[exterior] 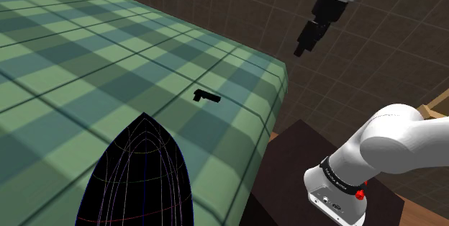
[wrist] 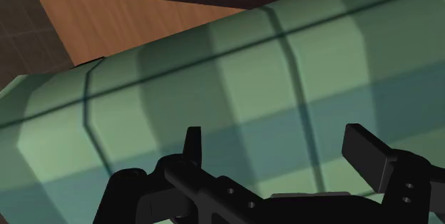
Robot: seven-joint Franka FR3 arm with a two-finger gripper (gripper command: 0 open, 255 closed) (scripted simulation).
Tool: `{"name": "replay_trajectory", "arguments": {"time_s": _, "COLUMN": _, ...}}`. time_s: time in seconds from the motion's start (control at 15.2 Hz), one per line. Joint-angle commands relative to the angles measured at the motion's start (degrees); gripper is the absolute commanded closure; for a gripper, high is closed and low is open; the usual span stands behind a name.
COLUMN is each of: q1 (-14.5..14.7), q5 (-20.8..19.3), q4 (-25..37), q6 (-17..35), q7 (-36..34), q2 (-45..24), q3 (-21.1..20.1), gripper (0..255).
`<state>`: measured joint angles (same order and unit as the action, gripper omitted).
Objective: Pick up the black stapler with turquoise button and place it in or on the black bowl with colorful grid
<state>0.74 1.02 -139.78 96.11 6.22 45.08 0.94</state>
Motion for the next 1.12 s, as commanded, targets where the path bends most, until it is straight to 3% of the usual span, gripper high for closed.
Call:
{"name": "replay_trajectory", "arguments": {"time_s": 0.0, "q1": 0.0, "q5": 0.0, "q4": 0.0, "q6": 0.0, "q7": 0.0, "q2": 0.0, "q3": 0.0, "gripper": 0}}
{"name": "replay_trajectory", "arguments": {"time_s": 1.06, "q1": 9.1, "q5": 4.3, "q4": 2.7, "q6": 22.8, "q7": 0.3, "q2": -24.7, "q3": -10.1, "gripper": 0}}
